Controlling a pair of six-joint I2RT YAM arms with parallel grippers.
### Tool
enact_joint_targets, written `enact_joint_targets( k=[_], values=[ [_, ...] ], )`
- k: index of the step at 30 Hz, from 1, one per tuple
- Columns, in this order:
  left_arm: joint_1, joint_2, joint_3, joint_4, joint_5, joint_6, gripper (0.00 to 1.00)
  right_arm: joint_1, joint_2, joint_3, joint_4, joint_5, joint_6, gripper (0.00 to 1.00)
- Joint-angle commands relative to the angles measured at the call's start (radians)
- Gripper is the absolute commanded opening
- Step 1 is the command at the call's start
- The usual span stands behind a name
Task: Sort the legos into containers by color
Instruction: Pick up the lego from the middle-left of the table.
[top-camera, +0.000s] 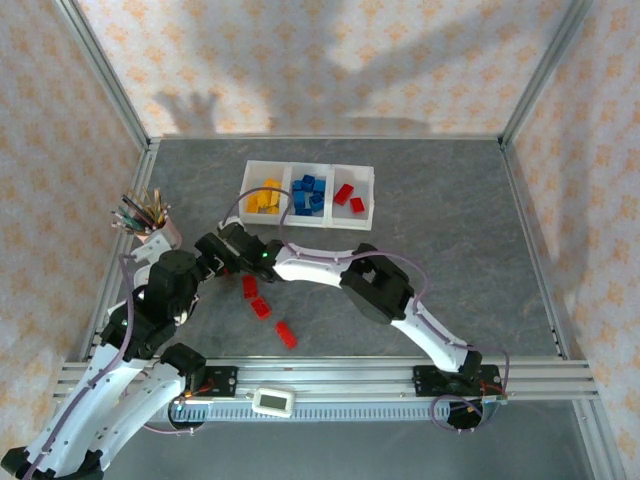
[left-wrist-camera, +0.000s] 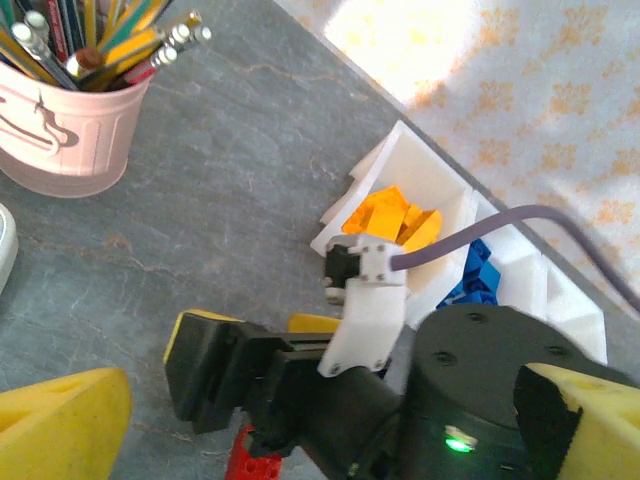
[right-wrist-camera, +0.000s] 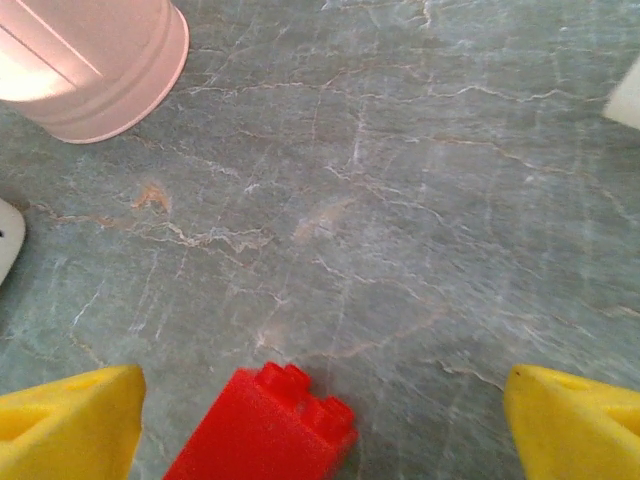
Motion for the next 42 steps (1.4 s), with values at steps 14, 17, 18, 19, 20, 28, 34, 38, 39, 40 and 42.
enact_joint_targets(
  k=[14,17,18,19,20,28,34,38,39,40,42],
  values=[
    [0.005,0.032,0.021,-0.014,-0.026,-0.014,0.99,0.009,-0.043,-0.005,-0.222,0.204,-0.033,0.75],
    [0.005,0.035,0.021,-0.005,-0.021,-0.014,0.99,0.009,-0.069,-0.022,-0.243,0.204,-0.033,0.68],
    [0.006,0.036,0.022,-0.003,-0.018,-0.014,0.99,0.009,-0.078,-0.03,-0.245,0.203,-0.032,0.67],
    [0.005,0.038,0.022,-0.003,-0.018,-0.014,0.99,0.01,-0.086,-0.036,-0.247,0.203,-0.03,0.64],
    [0.005,0.037,0.022,-0.003,-0.016,-0.014,0.99,0.009,-0.091,-0.037,-0.247,0.2,-0.03,0.61],
    [0.006,0.032,0.019,-0.003,-0.008,-0.018,0.99,0.006,-0.076,-0.033,-0.206,0.172,-0.075,0.4],
    [0.005,0.033,0.015,0.012,0.016,-0.008,0.99,0.001,-0.135,-0.06,-0.195,0.181,-0.086,0.27],
    [0.005,0.04,0.022,0.046,0.052,0.008,0.99,-0.014,-0.252,-0.153,-0.157,0.184,-0.079,0.25],
    [0.005,0.044,0.022,0.062,0.069,0.016,0.99,-0.021,-0.291,-0.19,-0.145,0.187,-0.074,0.25],
    [0.005,0.049,0.022,0.081,0.084,0.021,0.99,-0.031,-0.332,-0.227,-0.132,0.193,-0.065,0.25],
    [0.005,0.067,0.023,0.12,0.123,0.041,0.99,-0.053,-0.414,-0.312,-0.11,0.206,-0.045,0.25]
  ],
)
